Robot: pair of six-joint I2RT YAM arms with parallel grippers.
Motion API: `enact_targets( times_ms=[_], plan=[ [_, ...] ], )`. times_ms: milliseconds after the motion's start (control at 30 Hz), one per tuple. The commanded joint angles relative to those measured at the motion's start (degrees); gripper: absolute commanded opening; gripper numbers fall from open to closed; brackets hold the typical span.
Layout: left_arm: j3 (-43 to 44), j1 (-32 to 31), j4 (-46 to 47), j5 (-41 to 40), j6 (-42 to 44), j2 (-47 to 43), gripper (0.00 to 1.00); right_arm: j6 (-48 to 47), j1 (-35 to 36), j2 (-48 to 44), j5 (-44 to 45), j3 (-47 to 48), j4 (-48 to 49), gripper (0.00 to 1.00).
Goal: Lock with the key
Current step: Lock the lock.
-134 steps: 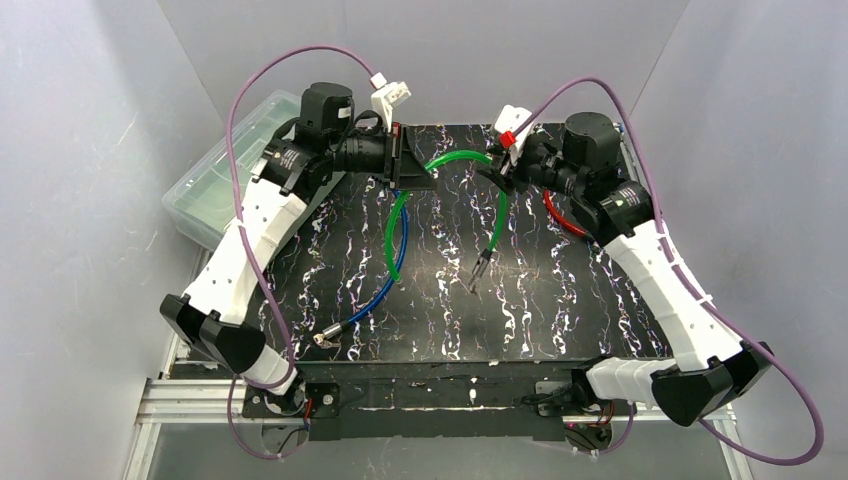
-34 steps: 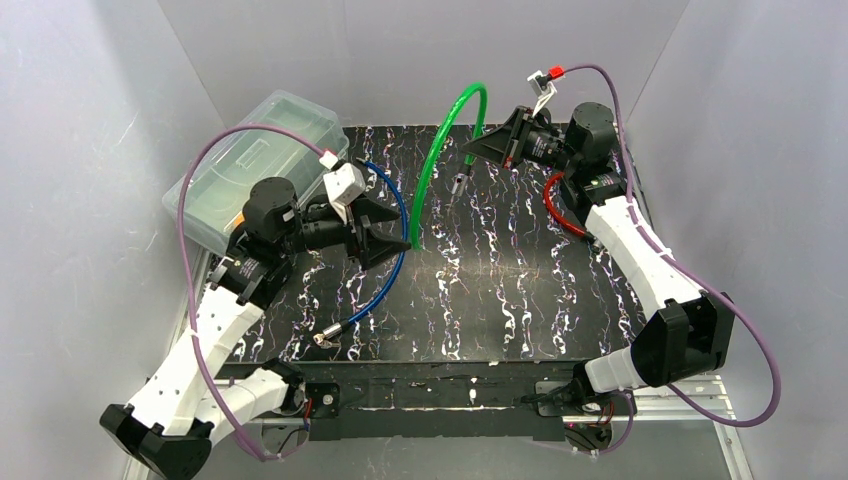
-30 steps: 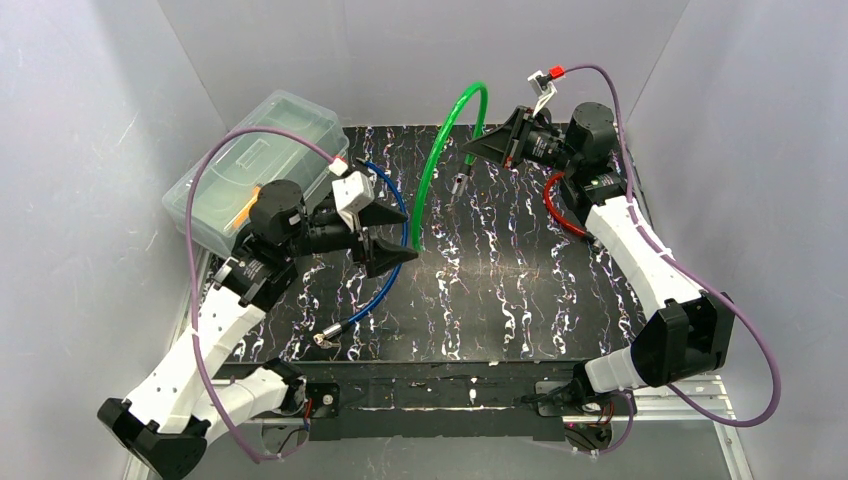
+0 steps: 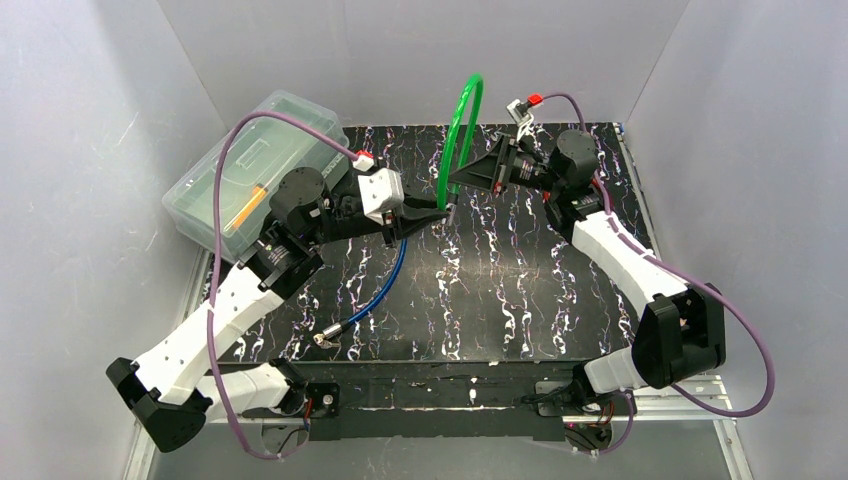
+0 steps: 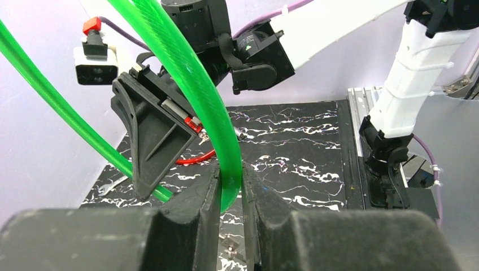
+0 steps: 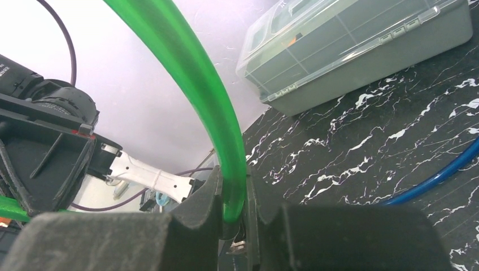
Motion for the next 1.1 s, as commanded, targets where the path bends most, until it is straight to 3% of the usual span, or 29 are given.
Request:
enact_targets(
  times_ms=[0, 1067],
  plan=[
    [2.1, -0.5, 5.0, -2.7, 2.6, 0.7, 0.00, 0.7, 1.4, -2.6, -2.8, 0.2, 5.8, 0.01],
    [-2.7, -0.6, 3.9, -3.5, 4.1, -2.8, 0.00, 7.0, 2.2, -2.3, -5.3, -0.7, 13.8, 0.01]
  ],
)
